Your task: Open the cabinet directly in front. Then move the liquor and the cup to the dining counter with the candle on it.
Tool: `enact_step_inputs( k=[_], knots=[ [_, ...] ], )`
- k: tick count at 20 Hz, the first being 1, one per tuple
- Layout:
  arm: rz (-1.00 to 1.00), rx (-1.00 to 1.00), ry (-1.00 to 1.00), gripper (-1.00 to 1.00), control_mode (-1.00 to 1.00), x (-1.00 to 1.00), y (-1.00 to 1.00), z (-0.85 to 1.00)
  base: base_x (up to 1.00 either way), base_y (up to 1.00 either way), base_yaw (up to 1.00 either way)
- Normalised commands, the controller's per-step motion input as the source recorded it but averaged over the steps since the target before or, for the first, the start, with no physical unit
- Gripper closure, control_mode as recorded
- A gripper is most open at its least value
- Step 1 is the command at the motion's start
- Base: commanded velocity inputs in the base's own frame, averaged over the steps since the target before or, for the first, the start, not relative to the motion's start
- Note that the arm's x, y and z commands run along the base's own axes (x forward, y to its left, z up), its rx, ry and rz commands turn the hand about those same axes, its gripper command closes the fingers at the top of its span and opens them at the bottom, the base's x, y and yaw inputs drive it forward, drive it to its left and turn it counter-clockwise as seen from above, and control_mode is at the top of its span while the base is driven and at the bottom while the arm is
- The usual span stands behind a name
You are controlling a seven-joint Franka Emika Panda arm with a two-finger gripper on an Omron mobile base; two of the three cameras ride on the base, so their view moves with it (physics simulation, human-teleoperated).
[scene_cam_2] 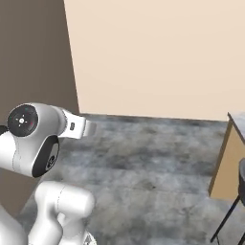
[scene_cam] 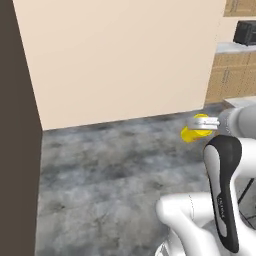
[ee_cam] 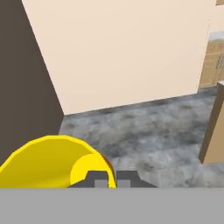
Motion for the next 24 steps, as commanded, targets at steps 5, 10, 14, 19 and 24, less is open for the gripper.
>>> enact_step_inputs(
  k=[5,10,14,19,24],
  knots=[
    [0.00,0.00,0.00,1.00,1.00,0.00,0.00,0.00,1.00,0.50,-0.21],
    [0.00,0.00,0.00,1.00,1.00,0.00,0.00,0.00,1.00,0.75,-0.62],
    [0.00,0.00,0.00,1.00,1.00,0.00,0.00,0.00,0.91,0.71,-0.81],
    [0.00,0.00,0.00,1.00,1.00,0.00,0.00,0.00,0.84,0.65,-0.84],
    [0.00,0.00,0.00,1.00,1.00,0.00,0.00,0.00,0.74,0.50,-0.86]
  ],
)
